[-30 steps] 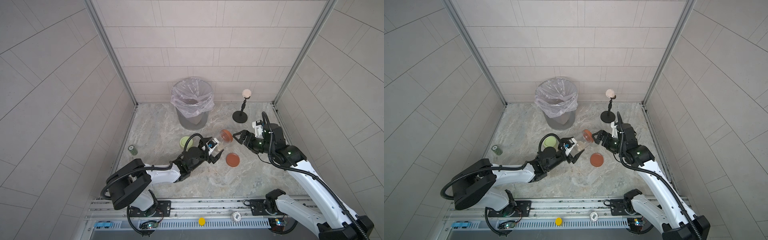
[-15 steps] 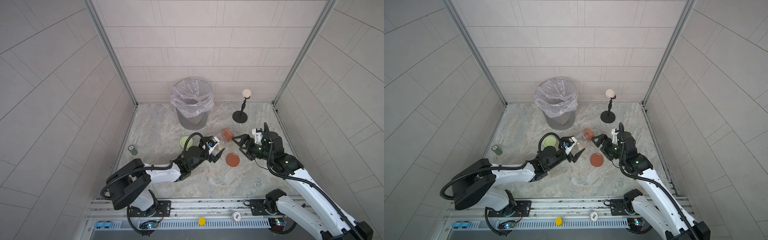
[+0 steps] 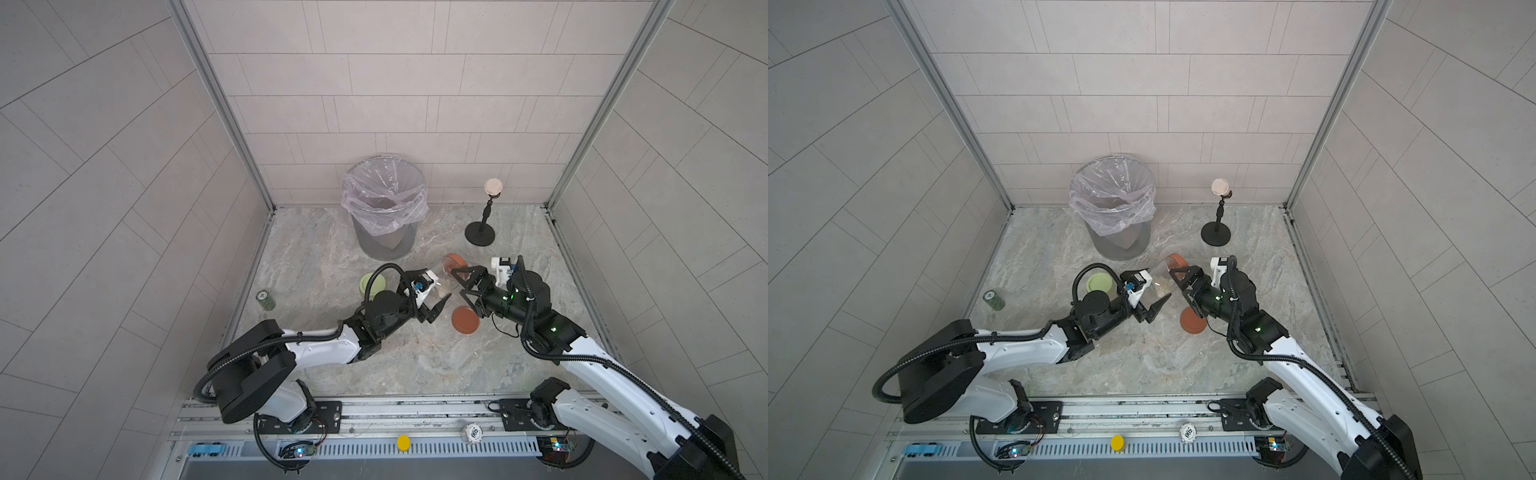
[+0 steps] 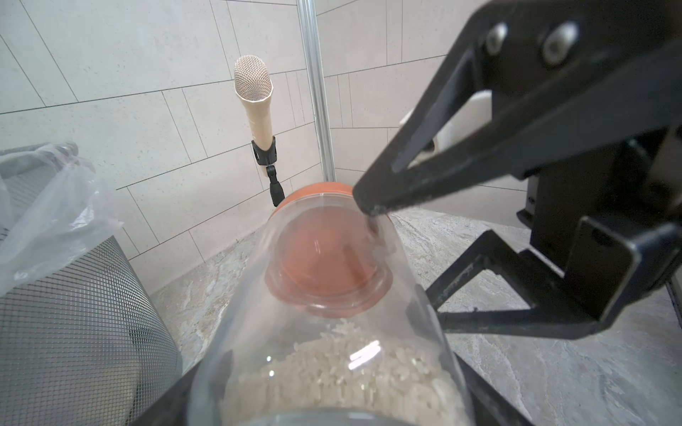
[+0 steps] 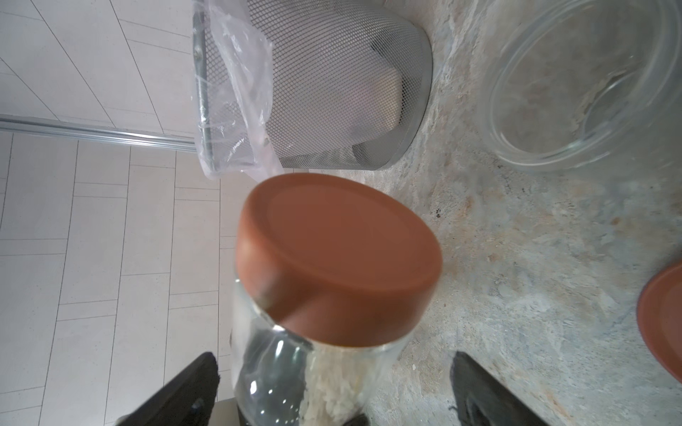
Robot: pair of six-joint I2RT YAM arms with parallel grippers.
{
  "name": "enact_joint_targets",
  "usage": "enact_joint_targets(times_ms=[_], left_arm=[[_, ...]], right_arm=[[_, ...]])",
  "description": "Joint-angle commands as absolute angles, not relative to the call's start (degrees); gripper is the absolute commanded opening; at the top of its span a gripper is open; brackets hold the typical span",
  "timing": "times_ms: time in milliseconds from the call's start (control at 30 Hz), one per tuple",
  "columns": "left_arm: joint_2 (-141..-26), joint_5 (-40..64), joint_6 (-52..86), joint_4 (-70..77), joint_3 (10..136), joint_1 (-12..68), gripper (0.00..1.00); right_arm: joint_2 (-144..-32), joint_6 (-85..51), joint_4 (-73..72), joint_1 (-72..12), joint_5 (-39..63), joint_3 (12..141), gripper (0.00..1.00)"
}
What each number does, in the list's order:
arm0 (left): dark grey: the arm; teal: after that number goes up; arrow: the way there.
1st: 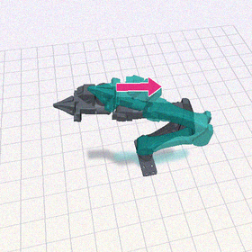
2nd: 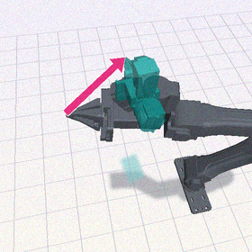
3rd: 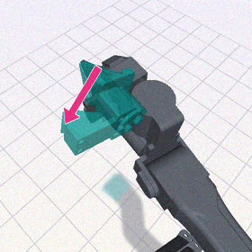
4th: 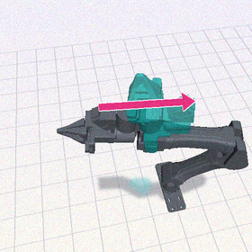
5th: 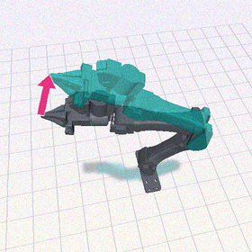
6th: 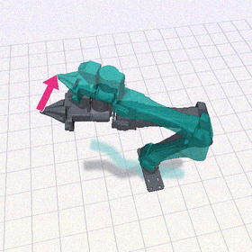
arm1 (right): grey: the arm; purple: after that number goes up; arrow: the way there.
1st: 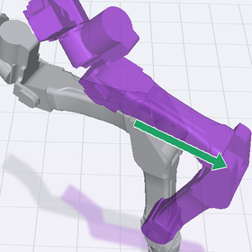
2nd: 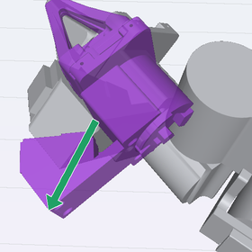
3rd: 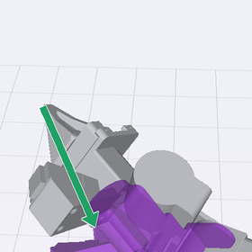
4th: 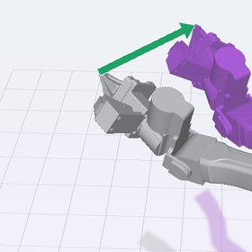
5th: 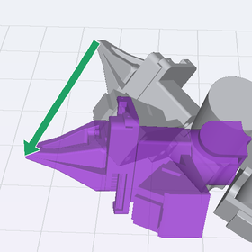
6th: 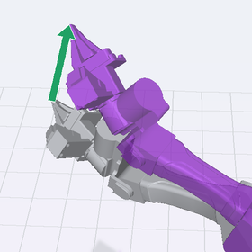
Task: Empty moldy rice from jars
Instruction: Unscrew the lid from the jar.
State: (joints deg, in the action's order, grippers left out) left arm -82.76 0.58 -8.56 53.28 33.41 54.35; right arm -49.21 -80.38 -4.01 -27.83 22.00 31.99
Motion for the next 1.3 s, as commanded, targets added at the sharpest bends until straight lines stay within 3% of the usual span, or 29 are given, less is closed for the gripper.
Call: enact_joint_targets(times_ms=[0,1267], left_arm=[[-79.9,1.6,-7.9,61.5,36.1,54.2,0.0],[-80.6,3.8,-4.4,63.5,35.9,55.0,0.0]], right_arm=[[-49.1,-84.2,-9.7,-28.7,18.9,30.9,0.99],[-57.3,-88.0,-35.1,-31.6,10.8,27.1,1.0]])
